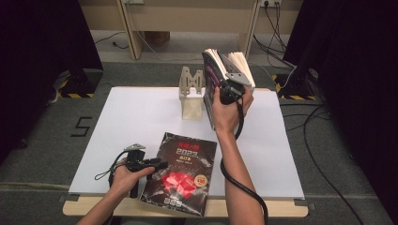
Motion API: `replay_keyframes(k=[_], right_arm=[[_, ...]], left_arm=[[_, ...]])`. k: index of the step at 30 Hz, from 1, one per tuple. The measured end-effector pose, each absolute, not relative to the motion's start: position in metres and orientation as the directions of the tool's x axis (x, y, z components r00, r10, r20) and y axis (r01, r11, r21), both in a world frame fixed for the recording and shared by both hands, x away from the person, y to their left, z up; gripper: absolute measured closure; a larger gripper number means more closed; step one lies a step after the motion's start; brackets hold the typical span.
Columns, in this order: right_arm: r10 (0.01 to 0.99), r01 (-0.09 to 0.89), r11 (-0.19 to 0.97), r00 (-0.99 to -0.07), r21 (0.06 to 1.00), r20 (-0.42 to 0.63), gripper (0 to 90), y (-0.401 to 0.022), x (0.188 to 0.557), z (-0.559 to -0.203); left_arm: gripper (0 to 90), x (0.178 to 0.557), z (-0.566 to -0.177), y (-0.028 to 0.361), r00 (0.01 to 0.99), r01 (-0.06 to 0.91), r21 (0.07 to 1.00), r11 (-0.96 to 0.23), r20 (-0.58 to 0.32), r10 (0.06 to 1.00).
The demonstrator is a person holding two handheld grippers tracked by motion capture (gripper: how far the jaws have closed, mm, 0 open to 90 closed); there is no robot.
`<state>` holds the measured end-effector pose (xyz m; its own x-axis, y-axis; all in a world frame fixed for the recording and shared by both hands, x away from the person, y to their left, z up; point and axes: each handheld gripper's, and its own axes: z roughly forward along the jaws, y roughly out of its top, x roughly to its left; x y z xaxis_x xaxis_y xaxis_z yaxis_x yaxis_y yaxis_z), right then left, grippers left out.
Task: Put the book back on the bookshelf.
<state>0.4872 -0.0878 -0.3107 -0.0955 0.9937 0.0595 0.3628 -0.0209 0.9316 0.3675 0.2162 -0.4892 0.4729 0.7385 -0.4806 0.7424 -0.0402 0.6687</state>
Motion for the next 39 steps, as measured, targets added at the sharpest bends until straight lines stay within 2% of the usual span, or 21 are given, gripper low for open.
replay_keyframes(k=[5, 9, 15, 20, 39], right_arm=[[0.993, 0.389, -0.086, -0.043, 0.917, 0.111, 76.4, -0.092, 0.489, -0.309], [0.994, 0.392, -0.086, -0.027, 0.916, 0.105, 75.6, -0.091, 0.489, -0.308], [0.997, 0.379, -0.027, -0.054, 0.925, 0.051, 65.0, -0.088, 0.489, -0.309], [0.995, 0.372, -0.019, -0.08, 0.928, 0.052, 60.5, -0.089, 0.486, -0.313], [0.985, 0.388, -0.009, -0.158, 0.922, 0.076, 57.5, -0.093, 0.458, -0.318]], left_arm=[[49.8, 0.368, -0.49, 0.215, 0.474, 0.744, 0.667, -0.042, -0.482, 0.737], [49.8, 0.368, -0.49, 0.216, 0.472, 0.744, 0.667, -0.039, -0.483, 0.738], [49.7, 0.368, -0.489, 0.216, 0.473, 0.742, 0.669, -0.042, -0.479, 0.74], [49.6, 0.368, -0.489, 0.216, 0.472, 0.741, 0.67, -0.039, -0.478, 0.741], [48.6, 0.37, -0.489, 0.222, 0.453, 0.73, 0.683, -0.031, -0.449, 0.77]])
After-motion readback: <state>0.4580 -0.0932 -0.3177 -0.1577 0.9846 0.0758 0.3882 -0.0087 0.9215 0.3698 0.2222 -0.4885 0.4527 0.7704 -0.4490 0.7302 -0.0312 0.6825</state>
